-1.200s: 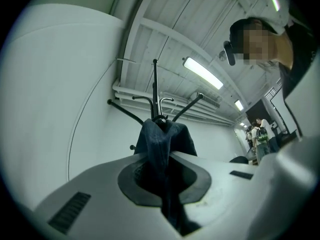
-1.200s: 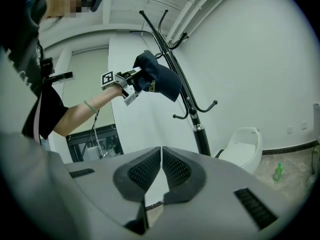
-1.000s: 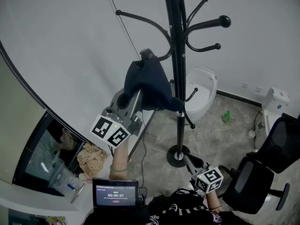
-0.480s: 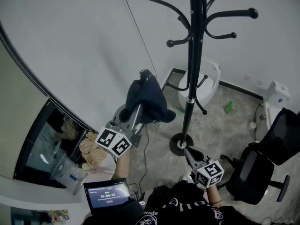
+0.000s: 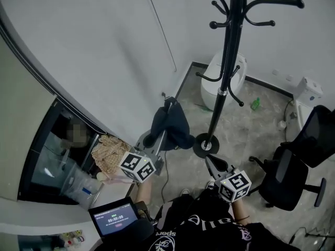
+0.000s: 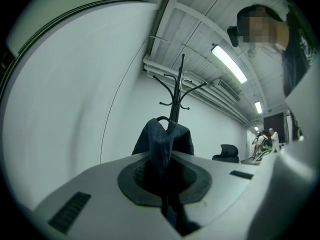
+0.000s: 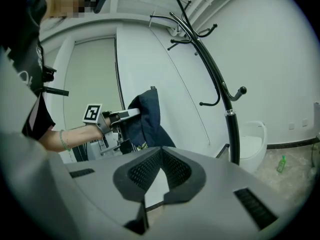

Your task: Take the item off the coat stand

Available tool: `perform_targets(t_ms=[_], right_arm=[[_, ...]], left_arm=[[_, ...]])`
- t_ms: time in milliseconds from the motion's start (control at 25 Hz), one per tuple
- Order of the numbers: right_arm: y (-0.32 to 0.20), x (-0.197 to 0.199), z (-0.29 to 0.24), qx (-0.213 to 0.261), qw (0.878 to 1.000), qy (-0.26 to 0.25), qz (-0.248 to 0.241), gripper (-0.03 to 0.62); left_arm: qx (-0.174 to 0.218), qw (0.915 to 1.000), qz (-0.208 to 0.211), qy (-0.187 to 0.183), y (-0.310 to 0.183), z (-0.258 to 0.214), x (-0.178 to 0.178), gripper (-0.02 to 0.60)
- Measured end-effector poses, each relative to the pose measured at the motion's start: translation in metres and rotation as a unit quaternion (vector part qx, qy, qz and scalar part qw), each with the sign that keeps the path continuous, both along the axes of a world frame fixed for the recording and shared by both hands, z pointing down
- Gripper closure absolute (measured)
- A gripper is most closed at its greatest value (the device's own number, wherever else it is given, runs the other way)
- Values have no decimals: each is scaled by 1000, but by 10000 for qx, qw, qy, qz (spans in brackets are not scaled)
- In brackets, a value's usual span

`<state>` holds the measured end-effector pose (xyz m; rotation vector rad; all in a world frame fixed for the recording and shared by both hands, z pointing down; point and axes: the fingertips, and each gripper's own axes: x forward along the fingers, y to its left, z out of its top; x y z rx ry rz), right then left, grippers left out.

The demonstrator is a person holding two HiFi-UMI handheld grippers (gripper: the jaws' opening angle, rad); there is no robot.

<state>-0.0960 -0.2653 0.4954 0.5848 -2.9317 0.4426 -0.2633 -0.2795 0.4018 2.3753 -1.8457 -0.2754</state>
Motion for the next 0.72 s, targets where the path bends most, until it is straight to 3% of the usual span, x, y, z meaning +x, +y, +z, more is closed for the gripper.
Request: perform_targets(t_ms=[400, 720], right_arm=[[60, -2, 19, -174, 9991, 203, 338, 576], [68, 8, 17, -118, 9988, 275, 393, 576]], left_arm=[[-733, 9942, 657, 423, 55, 81, 33, 565], [-899, 9908, 905, 454, 69, 97, 62, 565]])
